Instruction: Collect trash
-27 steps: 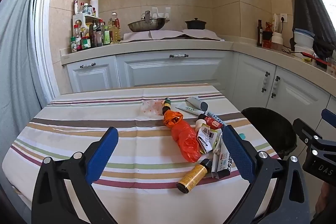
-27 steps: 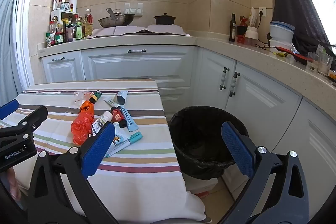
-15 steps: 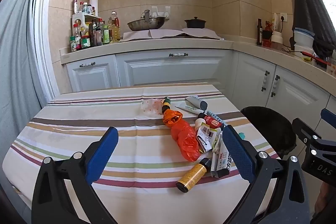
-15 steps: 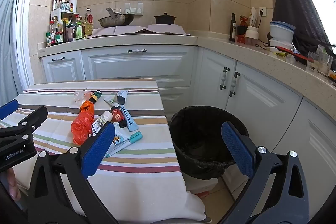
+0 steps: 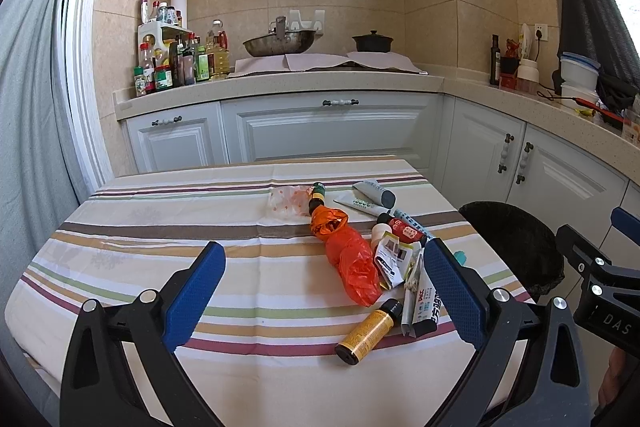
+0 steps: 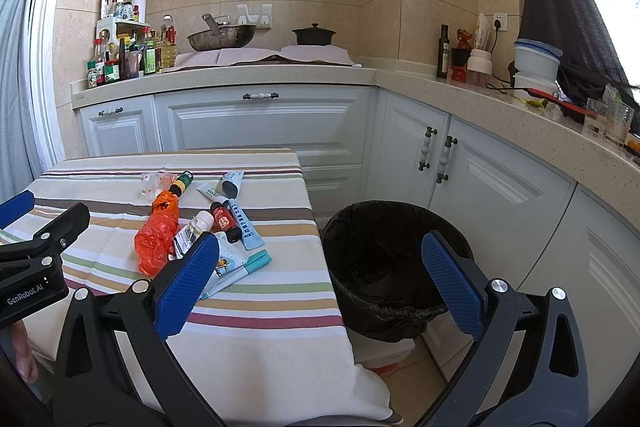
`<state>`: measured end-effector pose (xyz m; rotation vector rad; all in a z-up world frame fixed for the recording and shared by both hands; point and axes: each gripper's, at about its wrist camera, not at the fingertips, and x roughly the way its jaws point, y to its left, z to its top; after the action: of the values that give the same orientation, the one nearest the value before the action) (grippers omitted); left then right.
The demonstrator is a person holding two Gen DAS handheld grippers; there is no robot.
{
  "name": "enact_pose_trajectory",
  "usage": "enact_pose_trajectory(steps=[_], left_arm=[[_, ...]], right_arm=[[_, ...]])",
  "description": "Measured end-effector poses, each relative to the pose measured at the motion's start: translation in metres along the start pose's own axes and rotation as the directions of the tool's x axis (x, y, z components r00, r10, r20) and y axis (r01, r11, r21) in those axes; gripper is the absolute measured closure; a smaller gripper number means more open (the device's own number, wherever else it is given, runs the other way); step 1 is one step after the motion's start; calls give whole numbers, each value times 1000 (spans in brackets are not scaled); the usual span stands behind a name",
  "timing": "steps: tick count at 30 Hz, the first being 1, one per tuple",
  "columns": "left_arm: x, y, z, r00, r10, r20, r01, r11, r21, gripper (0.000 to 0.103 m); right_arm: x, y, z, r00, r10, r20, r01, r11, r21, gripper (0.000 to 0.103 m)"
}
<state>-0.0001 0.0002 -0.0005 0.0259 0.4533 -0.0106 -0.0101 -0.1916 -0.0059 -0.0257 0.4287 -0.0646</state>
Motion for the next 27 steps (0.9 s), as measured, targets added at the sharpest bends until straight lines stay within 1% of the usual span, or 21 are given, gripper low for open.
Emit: enact_pose_trajectory(steps=[12, 20, 27], left_arm=[[3, 0, -5, 1000, -5, -6, 5, 1000, -5, 6], [3, 0, -8, 1000, 4, 3, -4, 1000, -7, 6], [0, -2, -6, 1000, -1, -4, 1, 1000, -2, 6]], right_arm=[[0, 1, 0, 1000, -2, 0, 2, 1000, -1, 4], [0, 1, 0, 1000, -1, -3, 1, 1000, -2, 4], [0, 1, 0, 1000, -2, -3, 2, 1000, -2, 4]])
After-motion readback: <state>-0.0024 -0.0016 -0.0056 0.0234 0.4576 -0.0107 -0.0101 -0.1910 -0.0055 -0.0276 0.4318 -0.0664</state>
